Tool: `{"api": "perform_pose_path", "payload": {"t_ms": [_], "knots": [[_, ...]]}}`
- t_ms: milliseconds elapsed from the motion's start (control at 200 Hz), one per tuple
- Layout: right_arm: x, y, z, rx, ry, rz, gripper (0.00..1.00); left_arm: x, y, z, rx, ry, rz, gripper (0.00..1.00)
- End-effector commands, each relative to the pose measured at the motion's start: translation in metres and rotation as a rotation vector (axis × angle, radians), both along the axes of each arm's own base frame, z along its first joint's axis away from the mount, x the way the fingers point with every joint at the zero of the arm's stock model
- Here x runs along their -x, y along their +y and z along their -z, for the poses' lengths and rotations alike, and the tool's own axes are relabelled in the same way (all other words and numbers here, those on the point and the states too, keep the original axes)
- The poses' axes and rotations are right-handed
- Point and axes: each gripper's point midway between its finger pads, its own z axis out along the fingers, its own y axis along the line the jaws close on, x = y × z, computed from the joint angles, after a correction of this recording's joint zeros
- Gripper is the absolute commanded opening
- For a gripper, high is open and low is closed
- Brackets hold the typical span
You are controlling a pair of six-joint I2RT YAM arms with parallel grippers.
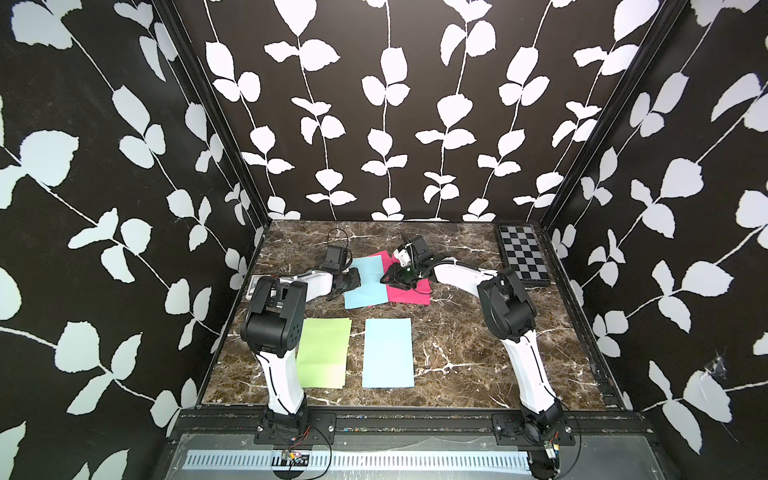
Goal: Sort the scattered colored papers by color
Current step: Pick up the colored paper from the center of the board.
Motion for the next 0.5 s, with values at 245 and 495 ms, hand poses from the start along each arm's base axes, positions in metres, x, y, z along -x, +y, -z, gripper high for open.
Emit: {"api": "perform_pose_path", "payload": {"t_ms": [245, 495], "knots": [[-0.007, 0.003, 0.013, -0.054, 0.029, 0.014, 0.43, 0.007, -0.001, 0.019, 0.026, 0.055, -0.001, 0.0], [-0.006, 0.008, 0.023, -0.1, 0.066, 0.028, 0.43, 0.01, -0.001, 0.026, 0.029, 0.073, 0.0, 0.0]]}}
